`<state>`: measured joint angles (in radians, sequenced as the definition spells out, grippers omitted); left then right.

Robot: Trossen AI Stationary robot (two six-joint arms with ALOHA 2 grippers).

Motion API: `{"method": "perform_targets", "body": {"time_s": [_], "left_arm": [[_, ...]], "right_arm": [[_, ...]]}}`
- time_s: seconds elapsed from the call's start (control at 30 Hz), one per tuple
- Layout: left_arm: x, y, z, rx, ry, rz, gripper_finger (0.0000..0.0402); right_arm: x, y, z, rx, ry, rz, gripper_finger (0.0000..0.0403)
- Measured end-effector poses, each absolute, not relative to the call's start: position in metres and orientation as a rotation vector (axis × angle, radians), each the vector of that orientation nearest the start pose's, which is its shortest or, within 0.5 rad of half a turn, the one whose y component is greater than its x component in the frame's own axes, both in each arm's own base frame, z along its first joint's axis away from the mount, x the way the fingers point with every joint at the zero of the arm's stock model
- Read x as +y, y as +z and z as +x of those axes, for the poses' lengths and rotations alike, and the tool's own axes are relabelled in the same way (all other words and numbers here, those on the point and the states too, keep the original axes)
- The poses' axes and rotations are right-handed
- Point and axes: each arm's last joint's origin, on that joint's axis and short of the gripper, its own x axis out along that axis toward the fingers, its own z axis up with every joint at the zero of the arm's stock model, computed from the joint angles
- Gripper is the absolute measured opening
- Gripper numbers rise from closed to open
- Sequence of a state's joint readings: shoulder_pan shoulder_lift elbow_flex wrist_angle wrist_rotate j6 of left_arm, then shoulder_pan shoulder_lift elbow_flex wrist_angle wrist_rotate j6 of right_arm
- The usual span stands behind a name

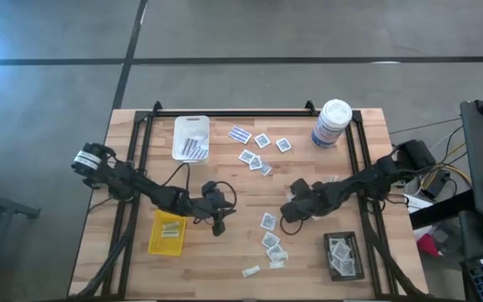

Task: Pick & Place First Aid Supplies
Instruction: Put the green bandage into the yellow bin

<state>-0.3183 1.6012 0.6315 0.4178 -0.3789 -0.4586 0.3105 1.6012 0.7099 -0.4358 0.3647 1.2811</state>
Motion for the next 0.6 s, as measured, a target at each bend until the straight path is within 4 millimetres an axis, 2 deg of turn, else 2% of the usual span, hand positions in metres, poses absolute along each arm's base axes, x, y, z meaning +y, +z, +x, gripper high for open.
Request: {"method": "perform_targets", "body": {"time_s": [0.13,0.4,0.6], "left_arm": [[-0.083,0.15,0.285,0.493,0.172,-0.247,0.0081],[-0.081,0.15,0.285,0.494,0.17,-0.182,0.0081],[-0.078,0.15,0.287,0.494,0.159,-0.093,0.0081]], "right_arm": [[0.07,0.119,0.254,0.991,-0.805,0.655,0.0008],[0.075,0.126,0.281,1.001,-0.74,0.633,0.0008],[0.077,0.119,0.303,0.994,-0.757,0.608,0.0008]]}}
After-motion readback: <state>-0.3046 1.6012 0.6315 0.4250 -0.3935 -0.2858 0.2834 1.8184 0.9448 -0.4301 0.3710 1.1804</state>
